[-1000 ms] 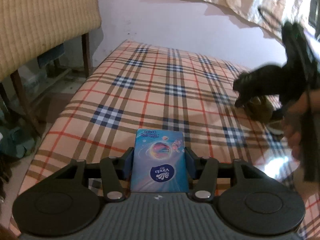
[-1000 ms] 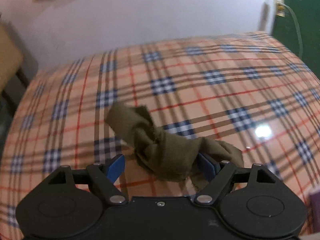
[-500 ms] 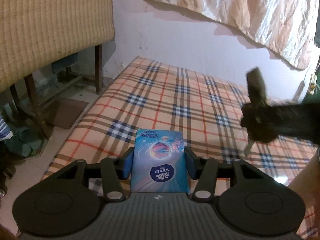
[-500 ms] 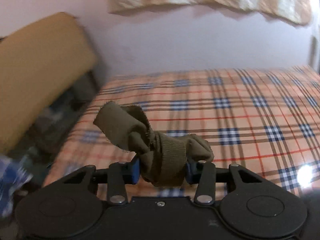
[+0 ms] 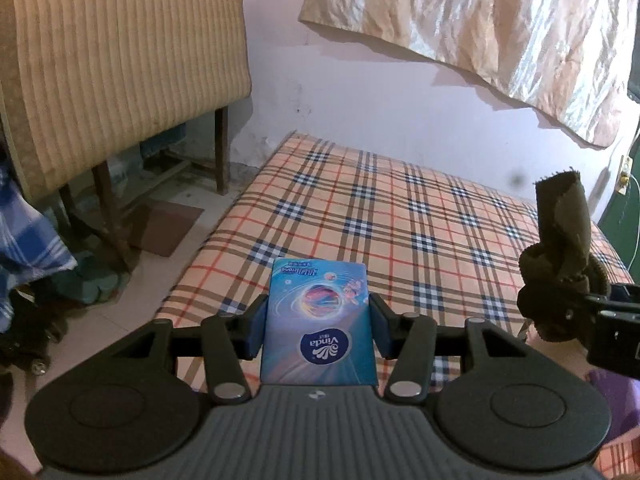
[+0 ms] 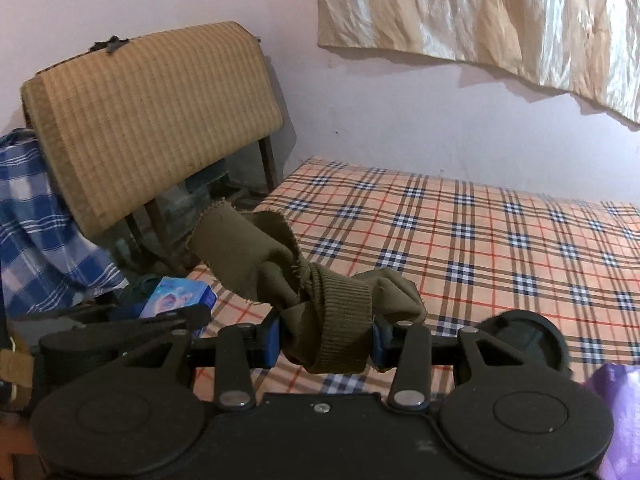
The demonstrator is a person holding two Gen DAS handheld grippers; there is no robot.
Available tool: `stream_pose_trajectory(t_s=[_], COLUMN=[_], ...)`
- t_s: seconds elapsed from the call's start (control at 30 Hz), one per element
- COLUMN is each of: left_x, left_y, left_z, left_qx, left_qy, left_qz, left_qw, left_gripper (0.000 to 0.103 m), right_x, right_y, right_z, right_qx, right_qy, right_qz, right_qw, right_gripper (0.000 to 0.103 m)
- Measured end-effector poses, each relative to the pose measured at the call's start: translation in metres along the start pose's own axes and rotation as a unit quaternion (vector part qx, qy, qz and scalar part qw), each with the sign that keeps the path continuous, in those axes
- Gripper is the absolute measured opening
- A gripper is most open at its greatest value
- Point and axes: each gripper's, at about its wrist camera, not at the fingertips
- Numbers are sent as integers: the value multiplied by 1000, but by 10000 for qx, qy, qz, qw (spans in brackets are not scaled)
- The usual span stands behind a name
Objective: Organize soft objects
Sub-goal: 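Carry the blue tissue pack with the left tool while the right tool carries the brown sock to the tray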
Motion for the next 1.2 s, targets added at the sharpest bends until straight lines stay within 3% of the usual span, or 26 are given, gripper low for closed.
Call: stream_pose_trajectory(t_s=[0.23,0.6,1.2], left_x=[28,58,73], left_y=[-16,-43,-91], left_z=[2,5,14], left_qx=[-139,-248,-464], left_qy=[-12,-142,-154], left_qz=[-83,81,406], left_qw=[9999,9996,9980], left_gripper=[53,53,53], right_x=[43,91,124], right_y=[-9,-25,-49], right_z=[9,21,31], right_qx=[27,64,34], right_qy=[-130,-316,-408], right_qz=[20,15,124], right_qw=[9999,9995,9991], right_gripper=[50,50,50])
Point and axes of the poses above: each gripper's, at about its wrist camera, not at the fingertips, and x roughly against the way its jaws point, y to its left, z to its underside, and after that the axes turned 6 degrees about -x, right-handed
